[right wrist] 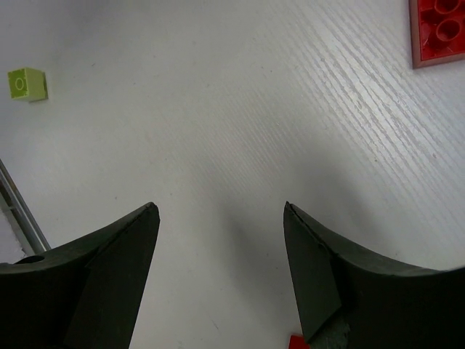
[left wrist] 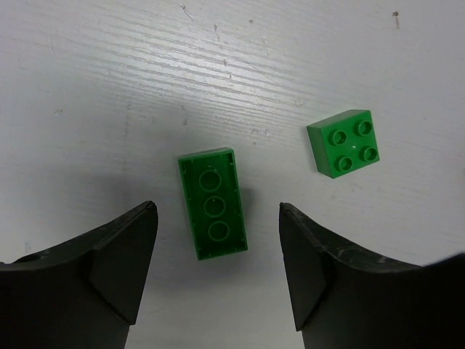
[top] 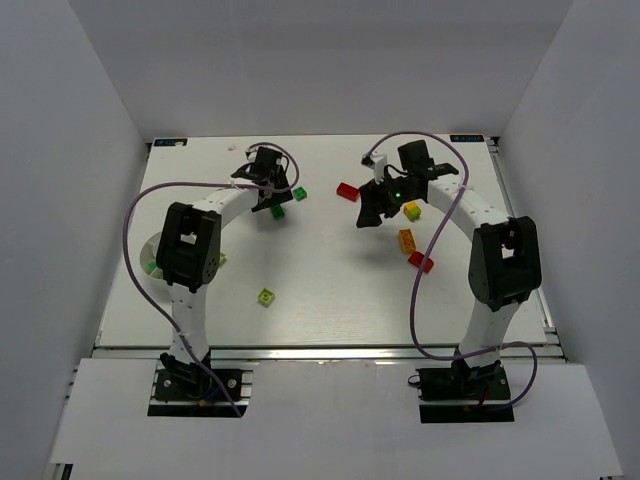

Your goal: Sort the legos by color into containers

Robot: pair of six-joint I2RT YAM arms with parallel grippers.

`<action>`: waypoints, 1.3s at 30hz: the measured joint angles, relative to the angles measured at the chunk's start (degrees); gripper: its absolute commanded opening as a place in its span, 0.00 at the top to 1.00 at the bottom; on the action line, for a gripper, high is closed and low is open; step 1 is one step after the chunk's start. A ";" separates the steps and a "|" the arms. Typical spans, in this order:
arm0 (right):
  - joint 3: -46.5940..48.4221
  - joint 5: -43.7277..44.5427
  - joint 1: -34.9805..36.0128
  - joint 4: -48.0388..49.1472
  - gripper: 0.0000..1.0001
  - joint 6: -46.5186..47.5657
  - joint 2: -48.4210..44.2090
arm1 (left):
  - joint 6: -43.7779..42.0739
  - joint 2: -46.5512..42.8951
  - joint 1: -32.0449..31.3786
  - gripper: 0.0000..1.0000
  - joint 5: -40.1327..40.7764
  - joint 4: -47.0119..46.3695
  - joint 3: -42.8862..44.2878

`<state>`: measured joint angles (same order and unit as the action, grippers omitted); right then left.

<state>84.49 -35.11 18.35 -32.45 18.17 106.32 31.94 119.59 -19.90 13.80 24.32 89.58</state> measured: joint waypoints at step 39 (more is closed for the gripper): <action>0.02 -2.82 0.17 0.94 0.54 0.22 -2.67 | 0.04 -23.96 -0.57 0.96 2.05 -0.87 -13.46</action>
<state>84.51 -37.93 18.52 -31.51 18.39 103.66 31.99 95.64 -20.47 15.86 23.44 76.12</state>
